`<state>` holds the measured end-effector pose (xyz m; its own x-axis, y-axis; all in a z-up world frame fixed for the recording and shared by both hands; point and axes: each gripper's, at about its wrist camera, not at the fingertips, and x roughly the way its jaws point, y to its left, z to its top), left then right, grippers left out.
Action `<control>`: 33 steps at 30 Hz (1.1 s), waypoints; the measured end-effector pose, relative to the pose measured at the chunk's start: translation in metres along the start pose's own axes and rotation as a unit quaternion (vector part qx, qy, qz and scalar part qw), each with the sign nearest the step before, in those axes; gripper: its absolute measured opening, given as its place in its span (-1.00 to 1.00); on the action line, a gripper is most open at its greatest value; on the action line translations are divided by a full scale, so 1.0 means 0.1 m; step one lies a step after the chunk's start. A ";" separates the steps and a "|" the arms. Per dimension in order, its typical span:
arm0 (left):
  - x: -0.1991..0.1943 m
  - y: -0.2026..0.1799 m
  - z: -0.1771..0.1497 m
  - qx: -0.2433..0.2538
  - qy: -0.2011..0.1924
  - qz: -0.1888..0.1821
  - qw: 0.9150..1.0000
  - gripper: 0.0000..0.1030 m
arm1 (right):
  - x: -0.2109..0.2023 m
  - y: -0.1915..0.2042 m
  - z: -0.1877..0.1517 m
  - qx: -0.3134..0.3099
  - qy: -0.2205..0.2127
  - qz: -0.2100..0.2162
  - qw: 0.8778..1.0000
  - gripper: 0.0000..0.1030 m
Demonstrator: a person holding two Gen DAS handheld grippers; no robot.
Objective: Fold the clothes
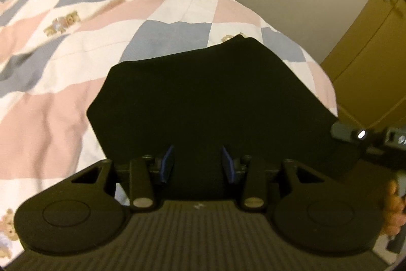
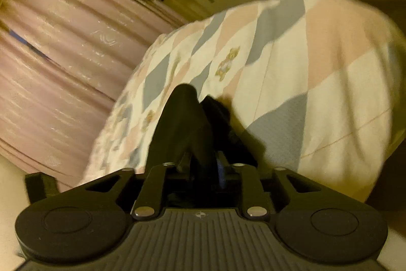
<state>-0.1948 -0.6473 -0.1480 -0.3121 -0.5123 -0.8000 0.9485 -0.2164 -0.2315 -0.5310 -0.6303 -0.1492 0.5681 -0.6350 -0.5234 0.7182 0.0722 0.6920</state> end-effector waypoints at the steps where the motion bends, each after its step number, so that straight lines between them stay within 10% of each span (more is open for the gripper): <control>1: -0.02 -0.03 -0.02 0.008 -0.002 0.008 1.000 -0.28 | -0.03 0.09 -0.01 -0.024 -0.013 -0.019 0.999 -0.15; 6: -0.05 -0.17 -0.13 0.044 -0.006 0.035 0.998 -0.25 | -0.03 0.46 -0.20 -0.174 -0.018 -0.105 0.979 -0.11; 12: -0.14 -0.23 -0.35 0.060 -0.002 0.043 0.997 -0.22 | -0.02 0.31 -0.26 -0.188 0.000 -0.176 0.966 -0.15; 19: -0.30 -0.27 -0.62 0.053 -0.009 0.042 0.998 -0.22 | -0.01 0.43 -0.39 -0.251 0.009 -0.153 0.956 -0.88; 33: -0.57 -0.35 -0.90 0.050 -0.038 0.023 0.998 -0.20 | -0.36 0.57 -0.60 -0.331 -0.043 -0.130 0.934 -0.77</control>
<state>-0.2058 -0.5360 -0.1438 -0.2753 -0.5836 -0.7639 0.9529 -0.2707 -0.1365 -0.4866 -0.5568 -0.1210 0.3270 -0.7541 -0.5696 0.9341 0.3494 0.0737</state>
